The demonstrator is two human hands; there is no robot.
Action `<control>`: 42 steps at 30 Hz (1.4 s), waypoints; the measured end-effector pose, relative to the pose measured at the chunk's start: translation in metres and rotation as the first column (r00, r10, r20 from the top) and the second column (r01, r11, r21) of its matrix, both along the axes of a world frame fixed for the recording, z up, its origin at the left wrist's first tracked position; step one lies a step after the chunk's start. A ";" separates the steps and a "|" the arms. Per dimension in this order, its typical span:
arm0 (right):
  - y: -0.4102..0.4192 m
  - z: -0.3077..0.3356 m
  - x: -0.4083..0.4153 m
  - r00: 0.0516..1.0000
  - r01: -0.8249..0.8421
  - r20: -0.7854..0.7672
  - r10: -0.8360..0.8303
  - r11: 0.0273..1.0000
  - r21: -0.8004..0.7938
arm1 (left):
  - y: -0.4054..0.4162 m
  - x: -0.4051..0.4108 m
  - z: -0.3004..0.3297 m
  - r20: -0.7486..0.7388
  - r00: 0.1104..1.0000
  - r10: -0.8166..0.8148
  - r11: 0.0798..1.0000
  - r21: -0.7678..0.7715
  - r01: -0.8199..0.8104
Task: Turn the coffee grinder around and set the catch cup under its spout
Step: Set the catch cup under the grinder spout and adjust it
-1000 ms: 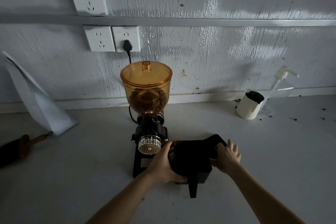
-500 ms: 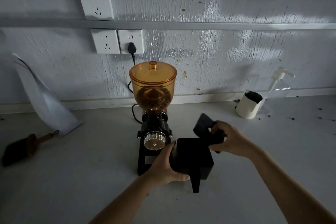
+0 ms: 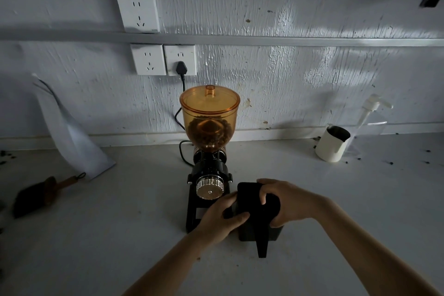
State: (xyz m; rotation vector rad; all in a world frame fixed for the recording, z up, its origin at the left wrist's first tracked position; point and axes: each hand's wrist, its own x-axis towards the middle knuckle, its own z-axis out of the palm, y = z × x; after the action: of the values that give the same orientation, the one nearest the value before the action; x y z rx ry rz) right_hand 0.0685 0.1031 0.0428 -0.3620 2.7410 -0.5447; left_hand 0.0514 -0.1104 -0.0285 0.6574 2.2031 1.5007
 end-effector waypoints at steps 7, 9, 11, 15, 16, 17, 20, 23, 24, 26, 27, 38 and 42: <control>0.003 -0.003 -0.001 0.999 -0.023 0.025 0.023 1.000 0.012 | 0.003 -0.001 -0.001 -0.018 0.999 0.041 0.999 -0.029 -0.041; 0.003 -0.001 -0.001 0.999 -0.027 0.034 0.026 0.999 0.026 | 0.004 0.000 0.001 -0.062 0.997 0.034 0.991 -0.128 -0.042; 0.003 0.000 -0.001 0.999 -0.029 0.037 0.028 0.999 0.041 | 0.005 0.001 0.005 -0.151 0.988 -0.031 0.977 -0.212 -0.001; 0.002 -0.001 -0.002 0.999 -0.030 0.024 0.028 0.996 0.086 | 0.004 0.000 0.015 -0.295 0.944 -0.149 0.902 -0.433 0.007; 0.001 -0.002 -0.002 0.999 -0.028 0.021 0.026 0.995 0.098 | 0.004 -0.001 0.017 -0.339 0.923 -0.183 0.858 -0.513 -0.019; 0.000 -0.001 -0.002 1.000 -0.024 0.018 0.023 0.994 0.110 | 0.004 -0.001 0.020 -0.362 0.908 -0.213 0.819 -0.572 -0.036; 0.000 0.000 -0.002 1.000 -0.014 0.012 0.013 0.992 0.123 | 0.006 -0.001 0.024 -0.358 0.900 -0.247 0.767 -0.641 -0.044; 0.004 0.001 0.002 1.000 0.008 0.027 -0.010 0.997 0.079 | 0.008 0.000 0.024 -0.353 0.902 -0.250 0.754 -0.655 -0.047; 0.006 0.001 0.004 0.999 0.040 0.031 -0.042 0.998 0.044 | 0.008 -0.001 0.023 -0.350 0.902 -0.253 0.750 -0.660 -0.045; 0.013 -0.001 0.009 0.990 0.139 0.028 -0.137 0.989 -0.042 | 0.007 -0.002 0.022 -0.340 0.903 -0.262 0.741 -0.670 -0.037; 0.017 -0.003 0.013 0.984 0.178 0.029 -0.177 0.981 -0.074 | 0.007 -0.003 0.021 -0.335 0.905 -0.263 0.740 -0.672 -0.033; 0.028 -0.016 0.020 0.969 0.219 0.147 -0.199 0.966 -0.136 | 0.007 -0.004 0.022 -0.314 0.907 -0.281 0.754 -0.657 0.006; 0.028 -0.017 0.022 0.969 0.194 0.170 -0.177 0.977 -0.085 | 0.009 -0.004 0.024 -0.313 0.902 -0.296 0.752 -0.659 0.018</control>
State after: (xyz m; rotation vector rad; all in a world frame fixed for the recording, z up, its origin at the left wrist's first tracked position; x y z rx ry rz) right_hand 0.0910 0.1315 0.0253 -0.0791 2.6108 -0.7297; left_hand 0.0476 -0.1014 -0.0045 0.9329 2.6544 0.4490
